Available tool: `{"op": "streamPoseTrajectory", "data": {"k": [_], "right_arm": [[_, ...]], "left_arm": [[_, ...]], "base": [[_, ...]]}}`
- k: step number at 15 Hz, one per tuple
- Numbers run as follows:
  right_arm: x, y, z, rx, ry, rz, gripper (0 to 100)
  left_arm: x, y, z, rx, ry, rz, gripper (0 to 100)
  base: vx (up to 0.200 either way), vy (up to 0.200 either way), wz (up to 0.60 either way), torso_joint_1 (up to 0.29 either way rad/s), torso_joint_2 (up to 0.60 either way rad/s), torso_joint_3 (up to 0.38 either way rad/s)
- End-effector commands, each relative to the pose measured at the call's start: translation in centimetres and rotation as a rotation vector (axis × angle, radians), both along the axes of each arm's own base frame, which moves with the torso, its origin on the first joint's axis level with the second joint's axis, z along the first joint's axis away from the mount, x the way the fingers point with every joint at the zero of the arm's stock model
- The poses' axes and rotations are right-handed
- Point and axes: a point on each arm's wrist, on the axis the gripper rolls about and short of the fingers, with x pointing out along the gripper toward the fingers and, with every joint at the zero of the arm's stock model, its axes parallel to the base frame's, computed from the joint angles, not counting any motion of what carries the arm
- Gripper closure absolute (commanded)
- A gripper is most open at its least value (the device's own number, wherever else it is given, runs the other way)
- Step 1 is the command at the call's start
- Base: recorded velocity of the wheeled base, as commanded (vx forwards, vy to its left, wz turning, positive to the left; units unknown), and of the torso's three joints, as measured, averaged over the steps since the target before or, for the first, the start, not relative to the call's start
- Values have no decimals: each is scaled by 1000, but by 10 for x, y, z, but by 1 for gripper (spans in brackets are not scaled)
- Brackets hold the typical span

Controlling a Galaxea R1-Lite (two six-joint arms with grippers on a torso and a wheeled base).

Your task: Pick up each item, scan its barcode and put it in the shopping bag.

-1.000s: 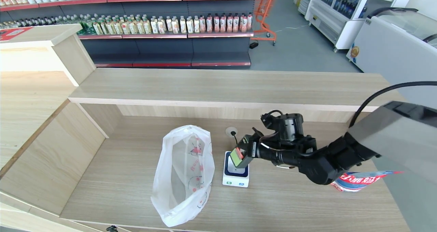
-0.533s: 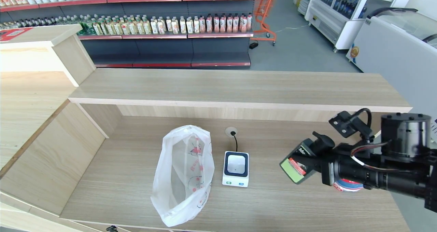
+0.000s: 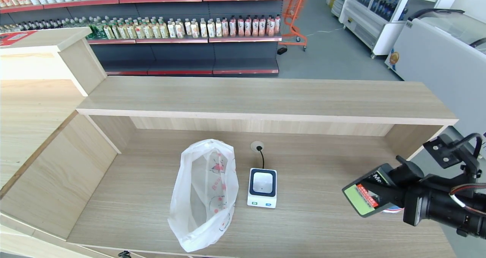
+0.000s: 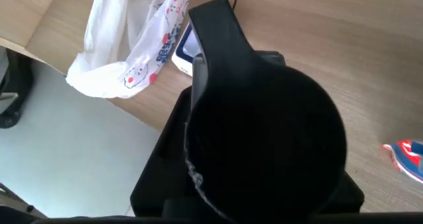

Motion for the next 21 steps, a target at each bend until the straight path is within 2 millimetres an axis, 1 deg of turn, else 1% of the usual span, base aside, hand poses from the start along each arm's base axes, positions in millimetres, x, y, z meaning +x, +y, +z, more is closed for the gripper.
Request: {"op": "streamPoseTrajectory", "data": {"k": [1, 3, 5, 6, 8, 9, 10, 11, 13, 14, 17, 18, 19, 21], "right_arm": [[3, -1, 0, 8, 7, -15, 100], [6, -3, -2, 8, 23, -27, 100], [14, -1, -2, 18, 36, -31, 100], [19, 0, -2, 22, 45, -33, 100], [41, 7, 2, 50, 58, -30, 100], [54, 15, 4, 64, 65, -11, 100], [61, 20, 4, 72, 74, -1, 100], [79, 35, 1, 88, 100, 27, 100], [97, 58, -6, 96, 129, 80, 100], [110, 86, -14, 94, 149, 146, 100], [130, 133, -38, 66, 185, 242, 100], [141, 161, -48, 54, 180, 273, 100], [148, 182, -58, 32, 162, 279, 100], [164, 198, -85, -92, 99, 321, 100]], "left_arm": [[0, 0, 0, 4, 0, 0, 0], [0, 0, 0, -1, 0, 0, 0], [0, 0, 0, 1, 0, 0, 0], [0, 0, 0, -1, 0, 0, 0], [0, 0, 0, -2, 0, 0, 0], [0, 0, 0, -2, 0, -1, 0], [0, 0, 0, -2, 0, 0, 0], [0, 0, 0, -2, 0, -1, 0], [0, 0, 0, -2, 0, 0, 0], [0, 0, 0, -2, 0, 2, 0], [0, 0, 0, -2, 0, 0, 0], [0, 0, 0, -2, 0, 0, 0], [0, 0, 0, -2, 0, 0, 0], [0, 0, 0, -2, 0, 0, 0]], "base": [[0, 0, 0, 0, 0, 0], [0, 200, 0, 2, -5, 2], [0, 200, 0, -7, -5, 12], [0, 0, 0, 0, 0, 0], [0, 0, 0, 0, 0, 0], [0, 0, 0, 0, 0, 0], [0, 0, 0, 0, 0, 0], [0, 0, 0, 0, 0, 0], [0, 0, 0, 0, 0, 0], [0, 0, 0, 0, 0, 0], [0, 0, 0, 0, 0, 0], [0, 0, 0, 0, 0, 0], [0, 0, 0, 0, 0, 0], [0, 0, 0, 0, 0, 0]]}}
